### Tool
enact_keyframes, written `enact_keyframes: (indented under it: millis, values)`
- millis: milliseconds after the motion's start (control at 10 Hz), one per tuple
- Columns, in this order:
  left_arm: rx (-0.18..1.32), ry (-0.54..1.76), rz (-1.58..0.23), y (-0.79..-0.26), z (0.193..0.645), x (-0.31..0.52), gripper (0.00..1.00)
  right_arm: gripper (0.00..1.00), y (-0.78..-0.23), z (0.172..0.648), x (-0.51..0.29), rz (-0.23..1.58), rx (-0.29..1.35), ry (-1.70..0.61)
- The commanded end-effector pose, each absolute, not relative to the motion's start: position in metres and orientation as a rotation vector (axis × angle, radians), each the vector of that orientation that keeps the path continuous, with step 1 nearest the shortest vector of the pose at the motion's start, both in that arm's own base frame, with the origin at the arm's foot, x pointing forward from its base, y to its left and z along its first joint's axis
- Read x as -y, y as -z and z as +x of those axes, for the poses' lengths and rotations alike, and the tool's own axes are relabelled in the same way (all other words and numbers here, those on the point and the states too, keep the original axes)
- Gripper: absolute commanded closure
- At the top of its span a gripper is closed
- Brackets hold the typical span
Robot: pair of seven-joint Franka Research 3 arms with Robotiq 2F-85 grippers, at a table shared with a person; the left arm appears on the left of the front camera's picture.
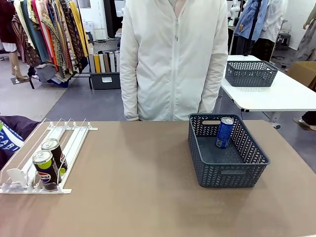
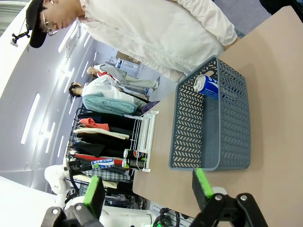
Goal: Retrieve and store the cans from the dispenser.
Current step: Pick up the last remaining can from one row of the Automatic Can Dispenser and place it in the middle of the table.
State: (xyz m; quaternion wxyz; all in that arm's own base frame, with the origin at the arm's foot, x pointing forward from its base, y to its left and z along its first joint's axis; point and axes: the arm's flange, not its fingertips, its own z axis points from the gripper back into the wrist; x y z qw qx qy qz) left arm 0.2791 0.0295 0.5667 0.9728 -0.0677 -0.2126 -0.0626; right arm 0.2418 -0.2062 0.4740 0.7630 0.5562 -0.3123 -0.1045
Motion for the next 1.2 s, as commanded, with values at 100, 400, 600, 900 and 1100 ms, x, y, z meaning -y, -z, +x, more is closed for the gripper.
enact_keyframes:
  millis: [100, 400, 600, 900, 1100]
  values:
    - [0.431, 0.131, -0.122, -0.567, 0.283, -0.028, 1.00, 0.00, -0.477, 0.245, 0.206, 1.223, 0.716, 0.212]
    - [0.538, 0.070, -0.129, -0.581, 0.305, 0.000, 1.00, 0.00, -0.477, 0.245, 0.206, 1.223, 0.716, 0.212]
    - [0.556, 0.235, -0.131, -0.589, 0.344, 0.072, 1.00, 0.00, -0.477, 0.245, 0.206, 1.223, 0.716, 0.212]
    - [0.392, 0.525, -0.221, -0.531, 0.382, 0.196, 1.00, 0.00, -0.477, 0.245, 0.206, 1.223, 0.716, 0.212]
    - [0.257, 0.717, -0.204, -0.463, 0.382, 0.285, 1.00, 0.00, -0.477, 0.245, 0.206, 1.223, 0.716, 0.212]
